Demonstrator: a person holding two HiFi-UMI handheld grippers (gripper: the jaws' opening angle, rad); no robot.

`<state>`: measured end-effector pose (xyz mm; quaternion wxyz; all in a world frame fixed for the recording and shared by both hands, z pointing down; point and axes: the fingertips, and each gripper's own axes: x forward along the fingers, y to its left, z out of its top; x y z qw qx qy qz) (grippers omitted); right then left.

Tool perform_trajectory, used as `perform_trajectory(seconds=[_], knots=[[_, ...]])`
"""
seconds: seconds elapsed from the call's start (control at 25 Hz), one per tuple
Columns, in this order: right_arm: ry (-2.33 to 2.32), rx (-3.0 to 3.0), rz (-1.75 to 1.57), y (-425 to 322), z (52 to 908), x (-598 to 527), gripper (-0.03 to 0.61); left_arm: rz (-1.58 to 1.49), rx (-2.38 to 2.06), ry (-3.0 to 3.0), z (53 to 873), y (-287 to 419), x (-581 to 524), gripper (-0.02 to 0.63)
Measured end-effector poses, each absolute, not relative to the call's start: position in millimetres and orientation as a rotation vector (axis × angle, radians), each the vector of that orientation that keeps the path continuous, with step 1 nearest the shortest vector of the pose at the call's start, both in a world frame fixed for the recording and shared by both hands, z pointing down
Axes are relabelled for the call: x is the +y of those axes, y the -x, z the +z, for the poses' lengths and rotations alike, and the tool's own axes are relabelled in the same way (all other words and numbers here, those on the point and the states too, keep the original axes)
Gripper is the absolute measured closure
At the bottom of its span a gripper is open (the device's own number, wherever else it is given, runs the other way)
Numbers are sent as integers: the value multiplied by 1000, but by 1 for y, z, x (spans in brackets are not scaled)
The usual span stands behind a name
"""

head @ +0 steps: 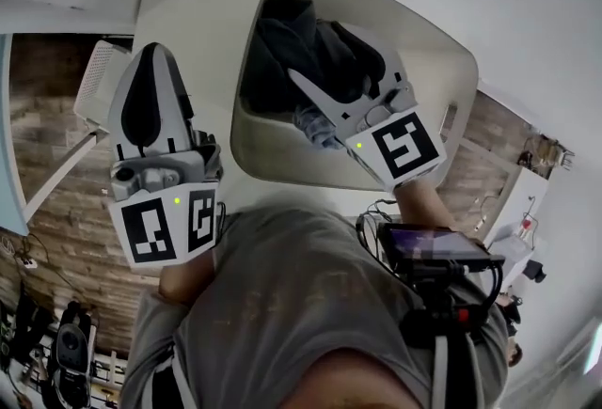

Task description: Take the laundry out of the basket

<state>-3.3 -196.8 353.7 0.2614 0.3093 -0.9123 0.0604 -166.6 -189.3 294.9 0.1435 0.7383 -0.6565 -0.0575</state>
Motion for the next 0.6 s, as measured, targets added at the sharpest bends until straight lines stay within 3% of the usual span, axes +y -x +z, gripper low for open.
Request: perform_trajectory(seconds=[0.36, 0.52, 0.6], knots=[[-683, -2319, 228, 20, 407, -181, 199, -168, -1866, -2021, 338, 194, -191, 606], [-686, -2287, 234, 21, 414, -183, 198, -166, -1854, -2012, 340, 200, -193, 606], [-680, -2286, 241, 20, 415, -183, 242, -170, -1853, -2014, 338, 200, -194, 606]])
